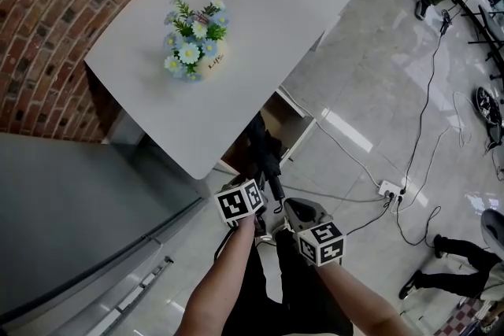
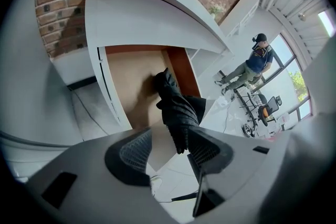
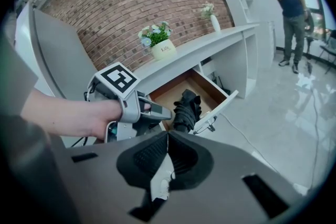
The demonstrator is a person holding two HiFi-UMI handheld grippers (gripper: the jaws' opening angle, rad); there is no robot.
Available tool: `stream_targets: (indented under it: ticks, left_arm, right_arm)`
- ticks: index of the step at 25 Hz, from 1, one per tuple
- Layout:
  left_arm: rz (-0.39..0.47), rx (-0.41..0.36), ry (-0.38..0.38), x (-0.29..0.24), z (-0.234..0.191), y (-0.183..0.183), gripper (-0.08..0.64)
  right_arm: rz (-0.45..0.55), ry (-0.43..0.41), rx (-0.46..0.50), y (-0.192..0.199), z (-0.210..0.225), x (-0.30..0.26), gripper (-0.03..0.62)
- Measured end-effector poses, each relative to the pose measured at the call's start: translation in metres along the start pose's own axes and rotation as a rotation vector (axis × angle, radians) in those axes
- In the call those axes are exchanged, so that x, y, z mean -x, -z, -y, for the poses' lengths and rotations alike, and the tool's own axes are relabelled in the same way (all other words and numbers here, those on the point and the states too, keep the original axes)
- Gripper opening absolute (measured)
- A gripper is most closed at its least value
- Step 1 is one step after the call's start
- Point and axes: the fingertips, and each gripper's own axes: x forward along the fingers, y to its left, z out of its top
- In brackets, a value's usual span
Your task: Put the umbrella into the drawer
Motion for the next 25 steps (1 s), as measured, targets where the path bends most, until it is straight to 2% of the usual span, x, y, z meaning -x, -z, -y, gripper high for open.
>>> stream_targets:
  ticks: [4, 7, 13, 19, 25]
  left_arm:
    - [0.002, -0.007, -0.007, 0.002, -0.008, 0.001, 0.194]
    - [0.013, -0.017, -0.017, 0.005, -0.014, 0.0, 0.138]
    - [0.023, -0.036, -0.022, 0.009, -0.02, 0.0, 0.067]
    - [0.04, -0.064, -0.043, 0.02, -0.019, -0.007, 0.029]
    - [0.059, -0.08, -0.006, 0.034, -0.009, -0.01, 0.009]
  right_arm:
    - [0.003, 0.001, -0.003, 0.002, -0.006, -0.004, 0.017]
    - [0.001, 0.002, -0.007, 0.005, -0.009, -0.007, 0.017]
    - [0.005, 0.009, -0.014, 0.006, -0.014, -0.008, 0.017]
    - [0.017, 0.017, -0.014, -0.002, -0.017, -0.009, 0.017]
    - [0.031, 0.015, -0.008, -0.012, -0.024, -0.007, 0.017]
